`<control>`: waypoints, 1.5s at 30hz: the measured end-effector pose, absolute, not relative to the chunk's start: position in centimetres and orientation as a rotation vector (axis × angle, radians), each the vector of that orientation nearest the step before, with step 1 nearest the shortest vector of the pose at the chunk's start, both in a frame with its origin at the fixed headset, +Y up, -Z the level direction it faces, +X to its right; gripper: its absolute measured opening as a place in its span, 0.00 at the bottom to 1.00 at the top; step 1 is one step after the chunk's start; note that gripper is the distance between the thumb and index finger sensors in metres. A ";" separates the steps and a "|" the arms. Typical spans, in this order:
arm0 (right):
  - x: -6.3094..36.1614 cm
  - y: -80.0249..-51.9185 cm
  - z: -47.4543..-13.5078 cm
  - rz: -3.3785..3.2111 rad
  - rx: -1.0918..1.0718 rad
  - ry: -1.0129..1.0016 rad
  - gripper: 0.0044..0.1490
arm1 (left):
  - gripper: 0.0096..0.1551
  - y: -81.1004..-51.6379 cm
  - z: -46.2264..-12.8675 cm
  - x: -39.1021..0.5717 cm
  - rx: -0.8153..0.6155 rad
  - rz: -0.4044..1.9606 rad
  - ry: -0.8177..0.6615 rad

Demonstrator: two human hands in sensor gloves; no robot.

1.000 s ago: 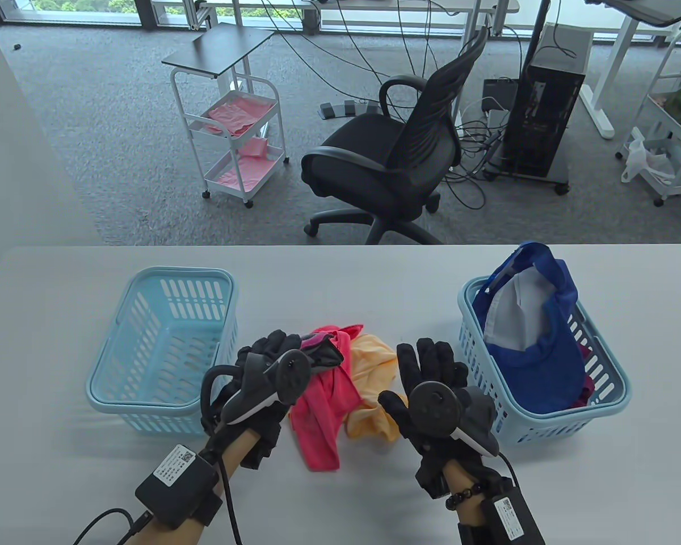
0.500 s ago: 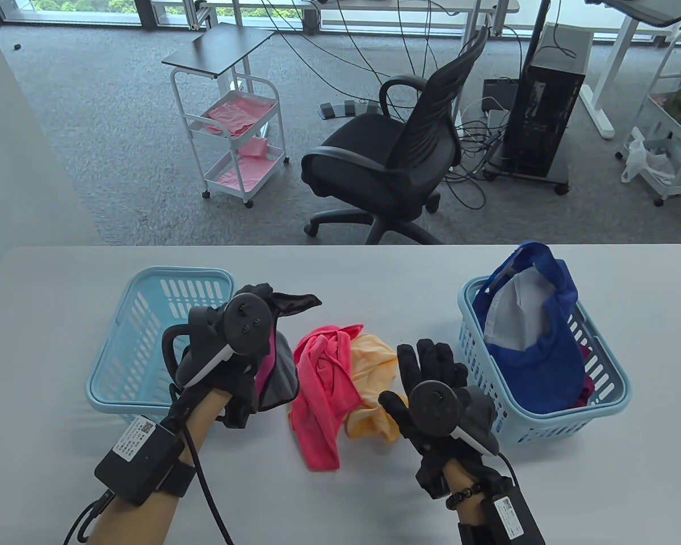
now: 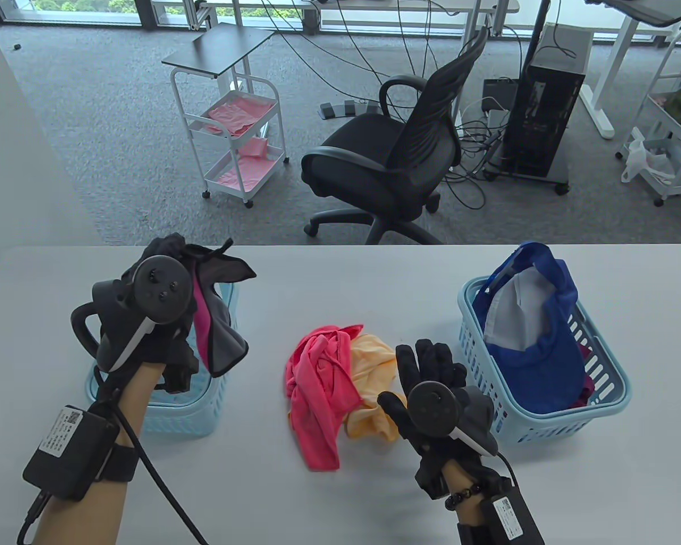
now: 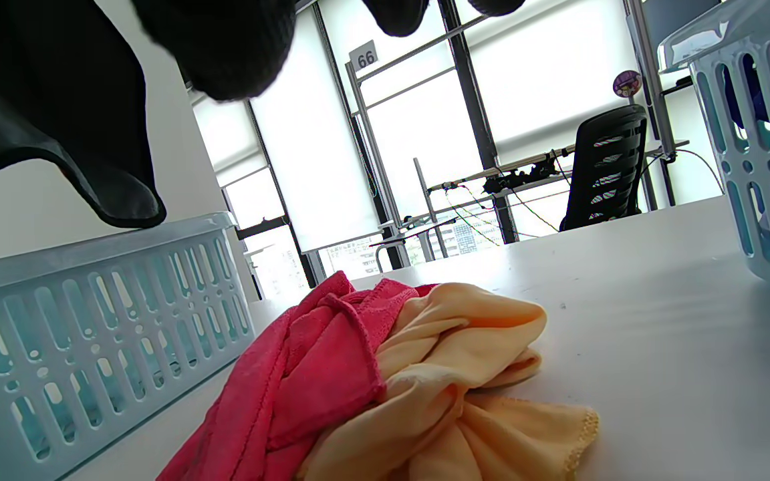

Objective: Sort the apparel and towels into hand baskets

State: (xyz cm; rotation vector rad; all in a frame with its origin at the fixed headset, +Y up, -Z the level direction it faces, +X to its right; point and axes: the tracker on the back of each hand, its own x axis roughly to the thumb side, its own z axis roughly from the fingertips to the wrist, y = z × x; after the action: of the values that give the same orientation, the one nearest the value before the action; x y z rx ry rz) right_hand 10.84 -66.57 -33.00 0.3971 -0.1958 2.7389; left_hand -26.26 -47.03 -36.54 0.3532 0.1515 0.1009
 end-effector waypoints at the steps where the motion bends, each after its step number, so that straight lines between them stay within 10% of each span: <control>1: 10.8 -66.6 -33.0 2.741 0.397 -0.195 0.53 | 0.28 -47.3 -36.7 -26.8 0.347 0.087 0.167; 45: 10.7 -66.8 -33.1 2.770 0.380 -0.144 0.53 | 0.39 -60.2 -40.7 -32.1 -0.064 0.080 0.292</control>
State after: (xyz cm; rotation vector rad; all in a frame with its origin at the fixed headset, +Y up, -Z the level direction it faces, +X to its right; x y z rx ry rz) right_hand 10.69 -66.80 -33.07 0.3799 -0.1439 2.7696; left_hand -32.14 -60.22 -40.74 -0.0635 0.2921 0.0798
